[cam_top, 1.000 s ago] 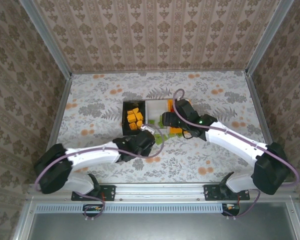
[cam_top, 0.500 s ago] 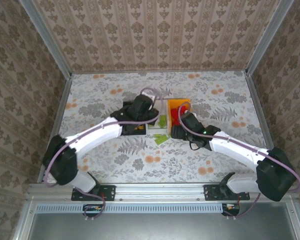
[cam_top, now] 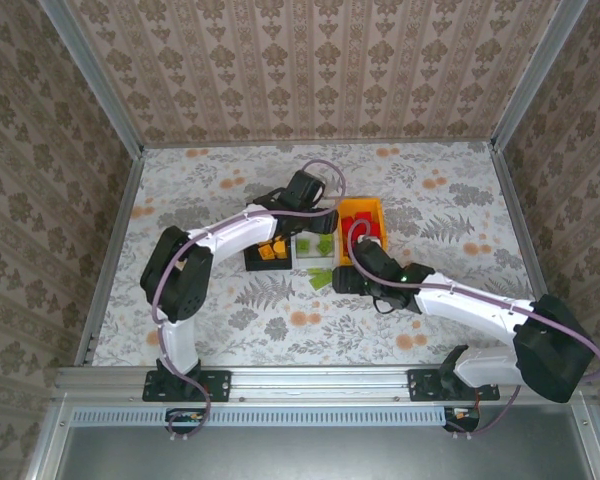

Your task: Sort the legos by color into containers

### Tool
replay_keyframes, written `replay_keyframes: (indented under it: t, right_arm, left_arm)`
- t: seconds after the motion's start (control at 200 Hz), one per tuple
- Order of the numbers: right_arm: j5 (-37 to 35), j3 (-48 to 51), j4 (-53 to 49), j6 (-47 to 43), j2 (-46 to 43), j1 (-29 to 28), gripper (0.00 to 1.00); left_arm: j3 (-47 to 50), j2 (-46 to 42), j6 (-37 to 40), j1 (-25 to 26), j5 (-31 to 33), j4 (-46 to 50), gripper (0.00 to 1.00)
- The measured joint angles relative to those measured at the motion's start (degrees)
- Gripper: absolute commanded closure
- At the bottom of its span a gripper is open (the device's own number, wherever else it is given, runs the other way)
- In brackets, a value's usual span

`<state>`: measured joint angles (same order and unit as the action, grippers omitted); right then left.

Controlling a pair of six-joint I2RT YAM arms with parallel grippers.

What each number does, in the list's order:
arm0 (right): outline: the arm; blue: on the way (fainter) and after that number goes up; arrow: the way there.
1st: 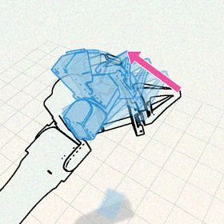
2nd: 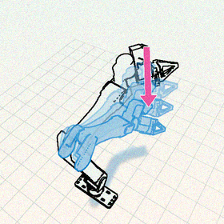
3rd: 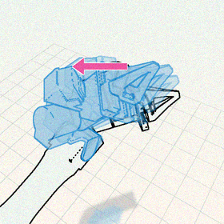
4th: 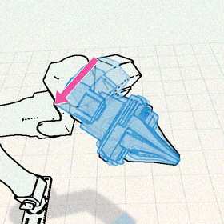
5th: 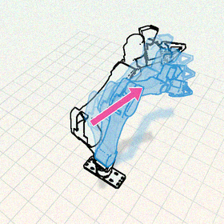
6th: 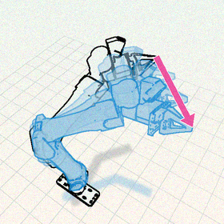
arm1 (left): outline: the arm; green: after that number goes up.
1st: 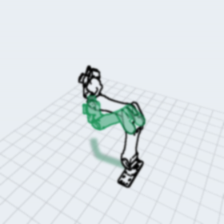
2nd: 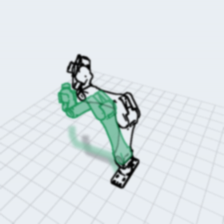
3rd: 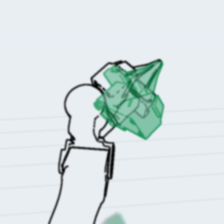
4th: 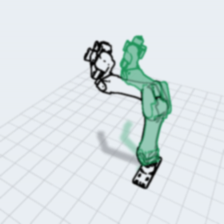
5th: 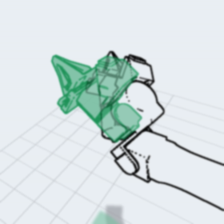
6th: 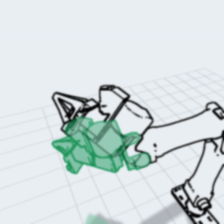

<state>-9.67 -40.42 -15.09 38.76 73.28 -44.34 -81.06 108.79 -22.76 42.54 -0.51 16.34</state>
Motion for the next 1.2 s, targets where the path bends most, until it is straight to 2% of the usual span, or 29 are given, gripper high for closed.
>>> replay_keyframes:
  t: [0.02,0.055,0.185,0.425,0.545,0.715,0.91,1.2]
  right_arm:
    - [0.11,0.0,0.33,-0.04,0.2,-0.33,0.2]
    - [0.26,0.0,1.2,-0.24,0.74,-0.98,0.2]
    - [0.79,-0.44,3.78,-1.31,4.76,-3.32,0.19]
    - [1.46,-5.84,7.56,-4.55,14.67,-6.05,0.2]
    - [1.62,-8.57,9.33,-5.9,18.29,-6.19,0.2]
    - [1.9,-11.08,10.67,-7.15,22.91,-6.19,0.21]
    - [2.84,-13.27,11.19,-7.15,26.12,-6.49,0.22]
    - [4.24,-8.61,11.78,-4.66,22.14,-11.8,0.22]
  left_arm:
    - [0.02,-0.13,-0.39,0.0,-0.2,0.0,0.05]
    - [0.22,-0.68,-0.74,0.0,-0.44,-0.2,0.0]
    - [5.75,-8.9,-1.64,0.0,-1.25,-2.08,0.0]
    - [22.62,-35.98,-4.57,0.11,0.37,-5.88,0.0]
    - [30.84,-47.63,-6.21,0.24,2.71,-4.44,0.0]
    - [38.07,-59.82,-8.39,0.92,5.86,0.22,0.0]
    - [41.44,-66.49,-10.25,0.92,8.9,4.81,0.0]
    - [42.21,-66.51,-10.47,0.92,9.79,7.72,0.0]
